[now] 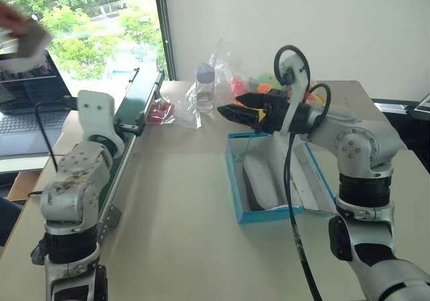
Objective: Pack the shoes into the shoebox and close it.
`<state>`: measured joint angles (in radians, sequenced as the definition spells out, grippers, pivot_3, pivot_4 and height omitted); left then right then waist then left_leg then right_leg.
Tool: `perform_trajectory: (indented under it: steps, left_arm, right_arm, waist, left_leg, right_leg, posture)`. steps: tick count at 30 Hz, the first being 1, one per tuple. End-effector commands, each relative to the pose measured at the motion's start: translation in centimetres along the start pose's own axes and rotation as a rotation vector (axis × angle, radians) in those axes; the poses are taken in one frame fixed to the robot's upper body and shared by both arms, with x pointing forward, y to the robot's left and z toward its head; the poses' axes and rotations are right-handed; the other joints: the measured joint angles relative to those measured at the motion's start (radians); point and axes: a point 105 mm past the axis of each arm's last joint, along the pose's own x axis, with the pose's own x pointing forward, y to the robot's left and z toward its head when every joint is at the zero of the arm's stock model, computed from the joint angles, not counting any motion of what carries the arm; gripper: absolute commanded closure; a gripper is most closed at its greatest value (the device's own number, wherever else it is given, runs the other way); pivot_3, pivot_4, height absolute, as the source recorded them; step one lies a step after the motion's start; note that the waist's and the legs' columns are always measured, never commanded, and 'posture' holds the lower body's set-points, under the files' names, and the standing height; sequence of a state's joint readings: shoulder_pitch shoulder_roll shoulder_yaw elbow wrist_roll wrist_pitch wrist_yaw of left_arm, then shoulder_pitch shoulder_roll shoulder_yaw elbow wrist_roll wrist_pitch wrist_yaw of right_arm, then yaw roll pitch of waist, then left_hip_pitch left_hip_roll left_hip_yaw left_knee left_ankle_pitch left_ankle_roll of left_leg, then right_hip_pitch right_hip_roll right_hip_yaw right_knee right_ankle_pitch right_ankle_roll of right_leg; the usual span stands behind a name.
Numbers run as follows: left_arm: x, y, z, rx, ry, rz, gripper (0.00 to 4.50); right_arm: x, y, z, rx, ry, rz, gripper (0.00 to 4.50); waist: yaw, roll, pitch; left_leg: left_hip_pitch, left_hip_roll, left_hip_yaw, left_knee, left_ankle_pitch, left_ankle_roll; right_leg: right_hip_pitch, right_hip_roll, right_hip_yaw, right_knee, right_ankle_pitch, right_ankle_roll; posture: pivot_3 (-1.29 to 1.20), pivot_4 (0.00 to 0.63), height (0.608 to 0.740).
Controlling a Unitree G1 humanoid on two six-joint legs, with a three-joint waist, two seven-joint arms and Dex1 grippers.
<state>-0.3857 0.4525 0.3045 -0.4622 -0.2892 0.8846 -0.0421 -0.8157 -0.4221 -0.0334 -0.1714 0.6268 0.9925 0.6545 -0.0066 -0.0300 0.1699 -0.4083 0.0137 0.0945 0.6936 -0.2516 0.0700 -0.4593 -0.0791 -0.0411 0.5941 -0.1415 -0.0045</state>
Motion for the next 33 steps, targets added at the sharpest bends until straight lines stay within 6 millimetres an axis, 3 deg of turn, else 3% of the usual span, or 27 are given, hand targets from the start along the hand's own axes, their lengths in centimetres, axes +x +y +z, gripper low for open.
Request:
perform_trajectory:
  steps: [1,8,14,25,33]
  left_arm:
    - [-0.9,-0.5,0.3,-0.013,-0.026,0.021,0.0]
    - [-1.1,-2.0,0.0,-0.07,-0.028,0.001,0.0]
    - [-0.8,-1.9,0.3,-0.047,-0.029,0.003,0.0]
    - [-0.7,0.5,-1.6,-0.007,0.029,0.042,0.0]
    - [-0.6,2.9,-4.3,-0.017,0.089,0.084,0.0]
  right_arm:
    - [0.4,0.5,-0.9,-0.109,0.005,0.023,0.05]
    - [2.1,0.6,-1.9,-0.149,-0.015,0.031,0.05]
    - [2.7,0.7,-1.6,-0.161,-0.045,0.035,0.05]
    - [2.9,2.0,-2.5,-0.139,-0.054,0.105,0.05]
    - [3.1,1.6,-2.7,-0.181,-0.042,0.075,0.05]
  waist:
    - [0.003,0.0,0.0]
    - [0.003,0.0,0.0]
    - [0.002,0.0,0.0]
    - [-0.002,0.0,0.0]
    - [-0.004,0.0,0.0]
  left_leg:
    - [0.0,0.0,0.0,0.0,0.0,0.0]
    - [0.001,0.0,0.001,0.0,0.001,-0.001]
    - [0.001,0.0,0.001,0.0,0.001,-0.001]
    - [0.001,0.0,0.0,0.0,0.001,-0.001]
    - [0.001,0.0,0.0,0.0,0.001,-0.001]
  right_leg:
    - [0.0,0.0,0.0,0.0,0.0,0.0]
    - [0.0,0.0,0.001,0.001,0.0,-0.001]
    - [0.0,0.0,0.0,0.001,0.001,-0.001]
    - [0.0,0.0,0.0,0.001,0.001,-0.001]
    - [-0.001,0.0,0.0,0.001,0.001,-0.001]
  posture:
    - [0.0,0.15,0.74]
    - [0.0,0.15,0.74]
    - [0.0,0.15,0.74]
    - [0.0,0.15,0.74]
    - [0.0,0.15,0.74]
